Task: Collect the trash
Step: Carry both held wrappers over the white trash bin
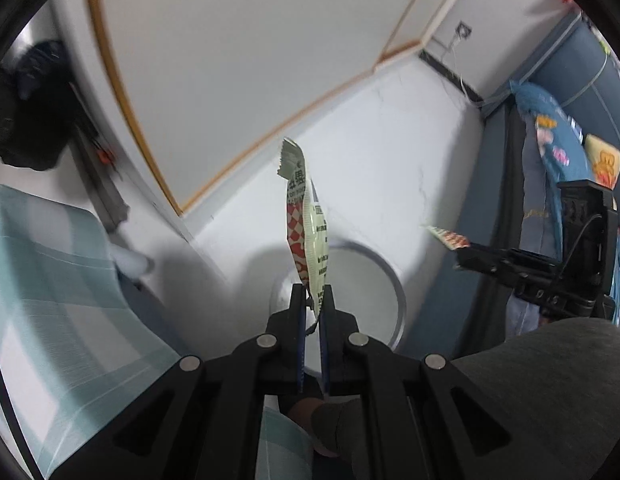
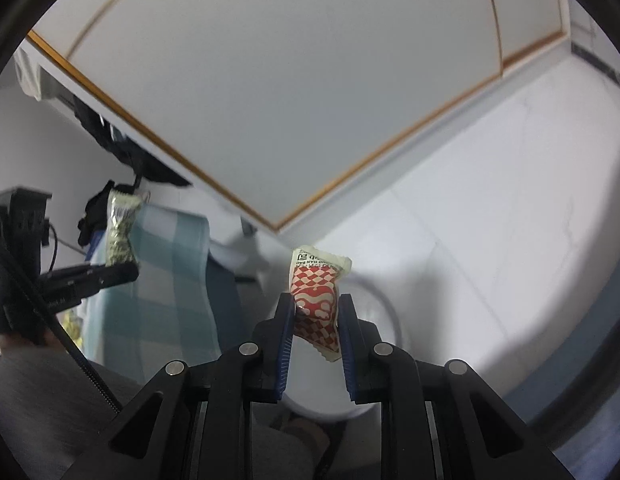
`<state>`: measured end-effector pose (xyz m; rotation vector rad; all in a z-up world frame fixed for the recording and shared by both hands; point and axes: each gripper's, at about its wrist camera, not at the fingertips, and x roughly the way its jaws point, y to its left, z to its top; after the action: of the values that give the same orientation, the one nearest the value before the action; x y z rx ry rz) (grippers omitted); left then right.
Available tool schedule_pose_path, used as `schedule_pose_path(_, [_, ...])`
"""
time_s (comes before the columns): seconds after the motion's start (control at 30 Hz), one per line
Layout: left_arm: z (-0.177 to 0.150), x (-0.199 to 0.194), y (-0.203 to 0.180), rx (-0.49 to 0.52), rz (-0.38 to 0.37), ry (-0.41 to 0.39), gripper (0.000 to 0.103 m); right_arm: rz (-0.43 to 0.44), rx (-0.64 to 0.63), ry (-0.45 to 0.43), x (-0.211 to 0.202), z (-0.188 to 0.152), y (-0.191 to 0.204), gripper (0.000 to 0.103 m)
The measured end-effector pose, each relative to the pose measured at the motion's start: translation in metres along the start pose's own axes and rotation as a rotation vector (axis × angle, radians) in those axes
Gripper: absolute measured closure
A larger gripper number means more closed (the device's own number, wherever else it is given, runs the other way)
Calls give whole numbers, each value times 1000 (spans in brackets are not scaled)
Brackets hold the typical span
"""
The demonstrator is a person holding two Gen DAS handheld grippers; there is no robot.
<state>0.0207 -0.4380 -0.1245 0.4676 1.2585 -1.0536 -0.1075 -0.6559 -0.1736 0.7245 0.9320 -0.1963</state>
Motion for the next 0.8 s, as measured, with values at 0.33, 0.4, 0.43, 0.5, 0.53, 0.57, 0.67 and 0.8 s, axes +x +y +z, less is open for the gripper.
schedule_pose_path(0.33, [4, 63, -14, 17, -66, 204, 100, 30, 52, 130, 56, -31, -26, 83])
schedule_pose_path(0.4, [4, 70, -8, 1, -86, 233, 100, 42, 58, 138, 62, -37, -28, 83])
schedule_pose_path(0.43, [3, 76, -9, -4, -99, 248, 100, 44, 60, 143, 66, -38, -27, 83])
schedule_pose_path(0.5, [2, 85, -10, -2, -112, 284, 100, 42, 81, 163, 76, -45, -32, 83])
schedule_pose_path(0.53, [1, 92, -11, -2, -121, 312, 100, 45, 97, 172, 80, -47, -35, 83])
schedule_pose_path(0.57, [1, 95, -12, -3, -127, 331, 100, 45, 110, 180, 84, -49, -38, 83])
schedule_pose_path(0.67, [-2, 112, -14, -16, -162, 396, 100, 40, 130, 199, 96, -50, -40, 82])
schedule_pose_path(0.8, [-6, 134, -10, -71, -179, 471, 100, 35, 136, 222, 108, -53, -44, 82])
